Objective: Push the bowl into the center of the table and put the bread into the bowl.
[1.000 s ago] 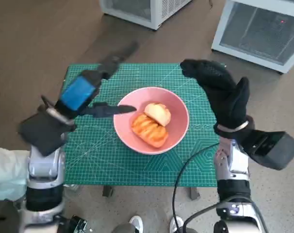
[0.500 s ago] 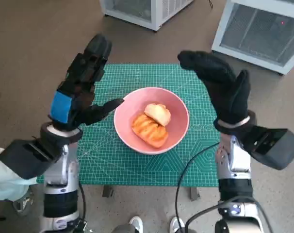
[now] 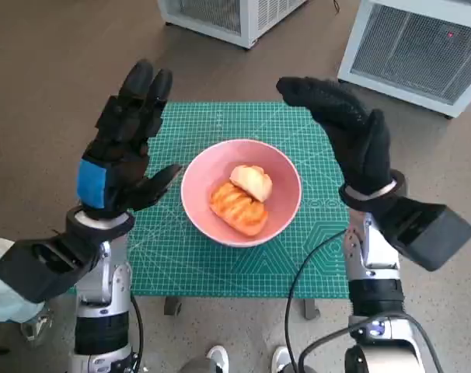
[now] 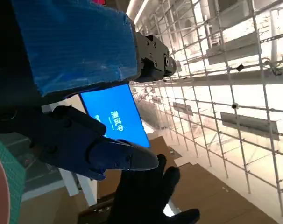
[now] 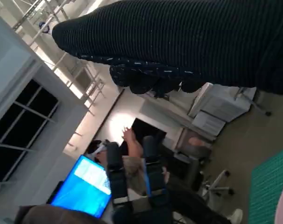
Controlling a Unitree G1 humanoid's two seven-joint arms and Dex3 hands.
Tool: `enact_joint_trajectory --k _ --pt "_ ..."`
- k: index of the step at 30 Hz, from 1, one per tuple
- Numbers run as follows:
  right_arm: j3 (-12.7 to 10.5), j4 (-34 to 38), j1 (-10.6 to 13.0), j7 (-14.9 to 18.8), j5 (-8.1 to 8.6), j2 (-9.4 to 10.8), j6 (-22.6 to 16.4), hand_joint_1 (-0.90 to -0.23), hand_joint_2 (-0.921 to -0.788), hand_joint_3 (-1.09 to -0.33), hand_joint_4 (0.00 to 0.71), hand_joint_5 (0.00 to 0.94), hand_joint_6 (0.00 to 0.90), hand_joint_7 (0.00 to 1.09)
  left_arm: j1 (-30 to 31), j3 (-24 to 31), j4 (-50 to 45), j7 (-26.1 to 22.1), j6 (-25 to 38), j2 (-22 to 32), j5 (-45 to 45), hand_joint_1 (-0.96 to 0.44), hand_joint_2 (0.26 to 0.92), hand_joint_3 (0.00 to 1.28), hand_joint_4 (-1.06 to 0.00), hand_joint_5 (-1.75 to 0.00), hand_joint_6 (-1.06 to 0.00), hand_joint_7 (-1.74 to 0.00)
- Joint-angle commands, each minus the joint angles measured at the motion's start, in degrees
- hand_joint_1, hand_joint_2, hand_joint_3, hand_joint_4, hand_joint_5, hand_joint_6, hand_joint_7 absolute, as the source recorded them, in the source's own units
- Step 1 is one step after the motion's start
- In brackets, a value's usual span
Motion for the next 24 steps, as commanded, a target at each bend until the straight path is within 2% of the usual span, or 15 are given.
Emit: enact_joint_trajectory --k 1,24 --pt "0.21 0.41 0.05 -0.85 -1.01 -0.91 0.01 -0.691 -0.921 -0.766 0.197 0.007 -0.001 0.61 0.32 -0.42 -0.94 0.52 -1.08 -0.65 -0.82 -0.61 0.921 0.28 -0.19 -0.02 -0.27 -0.07" --pt "1.07 -0.72 2.30 -3.91 -2.68 -1.35 -0.39 -0.700 -0.921 -0.781 0.193 0.004 -0.001 0.60 -0.42 -2.80 -0.96 1.50 -0.12 -0.13 0.90 -0.60 0.921 0.28 -0.20 -0.01 -0.27 -0.07"
